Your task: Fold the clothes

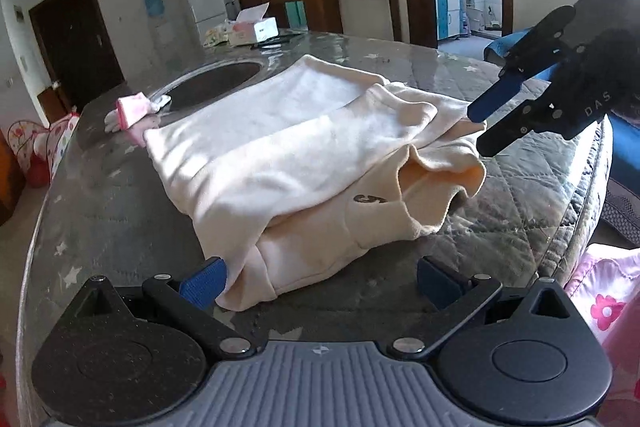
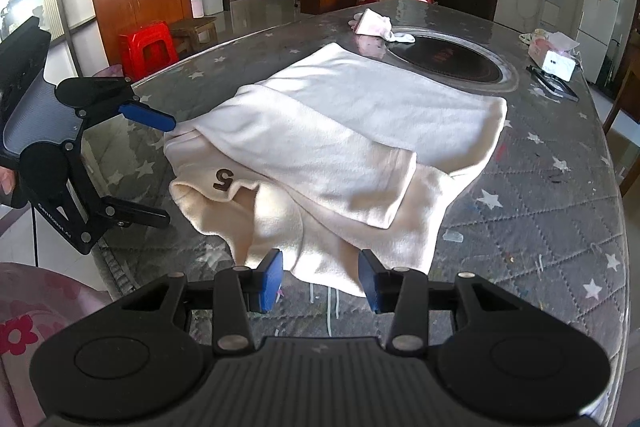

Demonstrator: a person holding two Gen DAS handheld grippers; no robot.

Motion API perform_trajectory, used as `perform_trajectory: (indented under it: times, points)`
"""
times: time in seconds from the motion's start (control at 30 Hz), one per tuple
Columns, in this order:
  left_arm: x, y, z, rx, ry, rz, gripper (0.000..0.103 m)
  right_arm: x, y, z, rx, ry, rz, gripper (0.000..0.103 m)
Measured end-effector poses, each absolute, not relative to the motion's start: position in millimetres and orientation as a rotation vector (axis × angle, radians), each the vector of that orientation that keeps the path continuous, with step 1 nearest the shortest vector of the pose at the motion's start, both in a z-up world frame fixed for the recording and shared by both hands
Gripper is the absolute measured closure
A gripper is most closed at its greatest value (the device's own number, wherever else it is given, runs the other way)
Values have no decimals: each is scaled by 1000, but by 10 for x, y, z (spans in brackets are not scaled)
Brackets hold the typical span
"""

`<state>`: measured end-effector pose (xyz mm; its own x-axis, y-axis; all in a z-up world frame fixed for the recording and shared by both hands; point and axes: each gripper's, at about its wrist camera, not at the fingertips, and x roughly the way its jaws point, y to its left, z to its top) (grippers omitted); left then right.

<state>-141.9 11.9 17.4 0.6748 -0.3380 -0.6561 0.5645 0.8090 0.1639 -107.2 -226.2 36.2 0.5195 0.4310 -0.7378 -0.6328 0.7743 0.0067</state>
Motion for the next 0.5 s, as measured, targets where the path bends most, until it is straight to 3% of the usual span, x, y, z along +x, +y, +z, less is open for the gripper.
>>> perform_trajectory:
  times: [0.33,0.4,0.5]
  points:
    - [-1407,132,203,369,636,-464,0,-1068,-2250,364,-273,793,649,61]
    - [-1436,117,210,414,614,-464,3,-1075,-2248,357,-281,796,651,61]
    - [-1482,99,221,476,582,-480,18,-1079,-2252,353,-292,800,651,61]
